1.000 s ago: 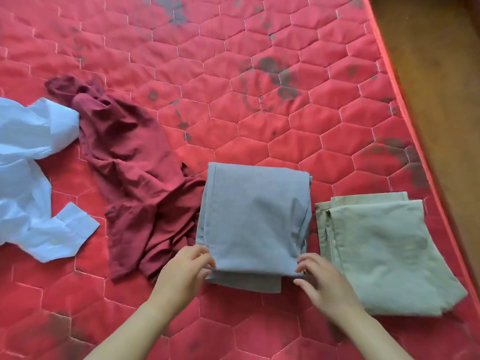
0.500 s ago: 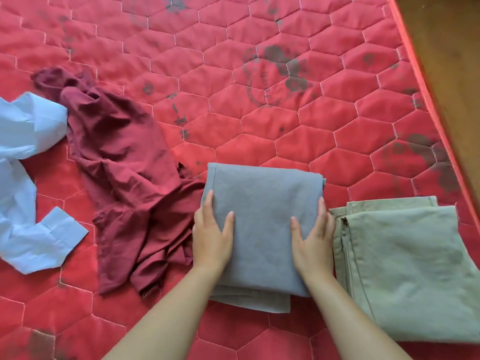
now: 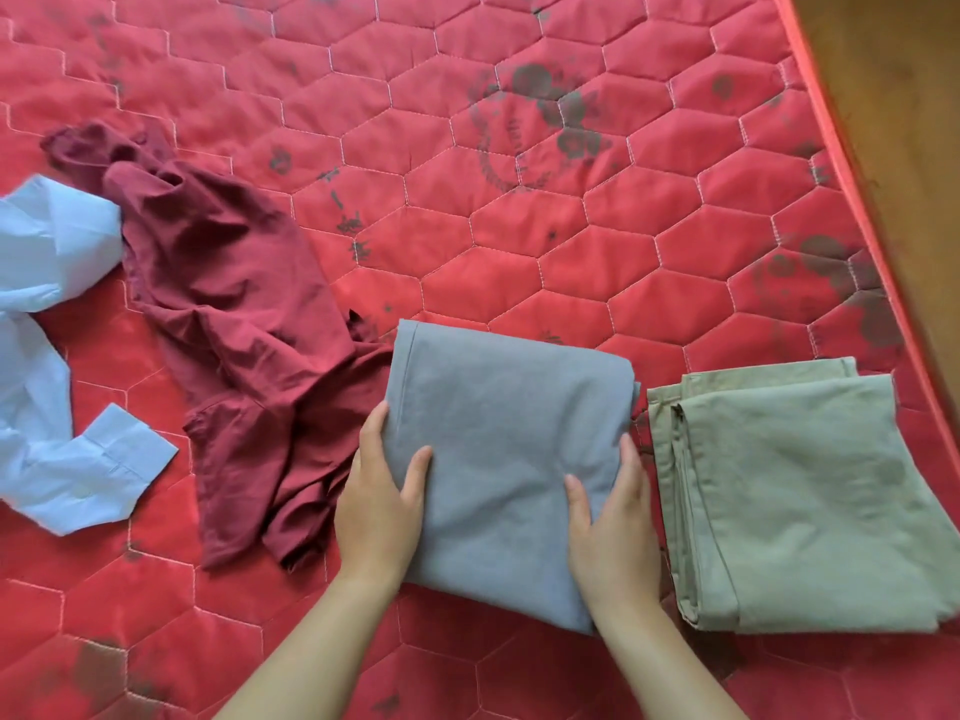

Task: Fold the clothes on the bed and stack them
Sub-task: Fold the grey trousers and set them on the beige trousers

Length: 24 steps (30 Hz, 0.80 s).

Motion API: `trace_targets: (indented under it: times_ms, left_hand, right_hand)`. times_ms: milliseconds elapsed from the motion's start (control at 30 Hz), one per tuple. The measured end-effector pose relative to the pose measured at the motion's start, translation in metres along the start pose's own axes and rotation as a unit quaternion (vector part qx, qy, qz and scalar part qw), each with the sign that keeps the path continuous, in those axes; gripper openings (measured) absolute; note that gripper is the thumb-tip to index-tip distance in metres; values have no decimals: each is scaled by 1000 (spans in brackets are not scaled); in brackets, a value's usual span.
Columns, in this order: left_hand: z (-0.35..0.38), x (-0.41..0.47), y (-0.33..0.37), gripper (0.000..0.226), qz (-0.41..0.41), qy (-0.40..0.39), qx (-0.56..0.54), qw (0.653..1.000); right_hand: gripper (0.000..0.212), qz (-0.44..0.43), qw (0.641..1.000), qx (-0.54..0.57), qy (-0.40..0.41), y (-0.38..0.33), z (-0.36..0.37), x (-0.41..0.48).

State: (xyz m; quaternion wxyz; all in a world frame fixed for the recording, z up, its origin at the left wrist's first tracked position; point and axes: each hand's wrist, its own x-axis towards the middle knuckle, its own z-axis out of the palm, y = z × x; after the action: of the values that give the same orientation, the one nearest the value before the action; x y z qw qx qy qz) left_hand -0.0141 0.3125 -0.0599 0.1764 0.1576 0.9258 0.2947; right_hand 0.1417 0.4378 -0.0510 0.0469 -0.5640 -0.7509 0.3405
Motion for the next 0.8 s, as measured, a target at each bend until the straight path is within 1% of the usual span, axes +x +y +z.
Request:
trace_targets:
  times_ms: [67, 100, 133, 167, 233, 300, 400, 500, 600, 733, 800]
  left_hand:
    - [5, -5, -14, 70, -30, -45, 36, 998]
    - [7, -7, -17, 73, -36, -52, 52, 997]
    - [9, -6, -18, 74, -32, -44, 61, 997]
    - [11, -4, -18, 75, -27, -30, 58, 997]
    - [14, 3, -14, 78, -35, -20, 9, 999]
    - [20, 7, -11, 79, -41, -36, -26, 998]
    - [31, 7, -11, 81, -45, -35, -2, 998]
    - [37, 4, -14, 78, -76, -33, -27, 996]
    - [35, -3, -18, 75, -60, -32, -38, 997]
    - [26, -20, -11, 67, -15, -30, -63, 997]
    - [21, -29, 1, 61, -3, -26, -79, 997]
  right_hand:
    - [72, 26, 996, -61, -51, 9, 10, -1]
    - [73, 29, 996, -68, -51, 12, 14, 1]
    - [73, 19, 998, -38, -35, 14, 18, 4]
    - [71, 9, 1000, 16, -15, 14, 21, 6]
    - [69, 0, 995, 104, 8, 12, 27, 11]
    - [67, 4, 993, 121, 7, 13, 34, 12]
    - [67, 4, 993, 114, 10, 17, 43, 12]
    - [70, 19, 990, 139, -3, 20, 46, 9]
    - [68, 31, 987, 157, -13, 24, 40, 4]
    - [60, 4, 979, 201, 25, 28, 31, -6]
    - [60, -2, 976, 215, 23, 28, 19, -11]
